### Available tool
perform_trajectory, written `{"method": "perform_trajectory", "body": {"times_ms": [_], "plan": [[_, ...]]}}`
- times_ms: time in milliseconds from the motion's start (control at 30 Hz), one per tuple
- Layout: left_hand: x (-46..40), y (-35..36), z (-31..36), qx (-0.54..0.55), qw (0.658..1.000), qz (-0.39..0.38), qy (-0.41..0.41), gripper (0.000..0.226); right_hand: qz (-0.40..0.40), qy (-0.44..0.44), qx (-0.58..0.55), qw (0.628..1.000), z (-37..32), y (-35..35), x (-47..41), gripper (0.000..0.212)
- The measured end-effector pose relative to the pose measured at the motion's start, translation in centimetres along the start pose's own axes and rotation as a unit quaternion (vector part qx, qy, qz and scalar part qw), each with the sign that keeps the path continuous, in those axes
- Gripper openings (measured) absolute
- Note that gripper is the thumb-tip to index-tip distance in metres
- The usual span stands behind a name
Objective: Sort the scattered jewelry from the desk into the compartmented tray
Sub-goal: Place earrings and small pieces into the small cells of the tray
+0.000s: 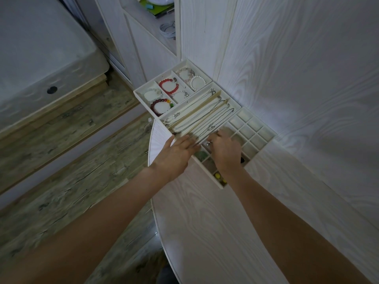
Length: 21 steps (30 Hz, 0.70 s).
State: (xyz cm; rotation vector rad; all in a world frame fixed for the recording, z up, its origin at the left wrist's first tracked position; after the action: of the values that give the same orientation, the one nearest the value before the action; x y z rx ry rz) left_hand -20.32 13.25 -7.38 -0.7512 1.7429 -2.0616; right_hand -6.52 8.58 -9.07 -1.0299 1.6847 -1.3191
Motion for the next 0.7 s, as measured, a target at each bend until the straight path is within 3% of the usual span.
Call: {"method": "perform_trajectory", "body": {"times_ms": [400, 700], "plan": [[0.8, -1.1, 1.9, 0.017, 0.999, 0.032, -0.012, 0.058, 0.061, 0.038, -0.065, 0.995, 1.0, -3.6, 2.5, 0.021], [0.9, -2.2, 10.8, 0.031, 0.998, 0.063, 0.005, 0.041, -0.014, 0.157, -0.146, 0.977, 7.4, -6.0, 9.8, 0.027]]}}
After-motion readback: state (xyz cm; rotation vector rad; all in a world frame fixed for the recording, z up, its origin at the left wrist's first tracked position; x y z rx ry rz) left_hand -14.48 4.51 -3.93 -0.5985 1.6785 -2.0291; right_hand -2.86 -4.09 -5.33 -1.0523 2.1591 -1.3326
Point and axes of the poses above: each hand's wrist, its own x-axis away from the middle knuckle, its own y-axis out of the palm, z = x × y, the point moved 2 cm from there along -x, towards the middle knuckle, and after that the axes turned 9 degrees about z, right-handed, at the moved point
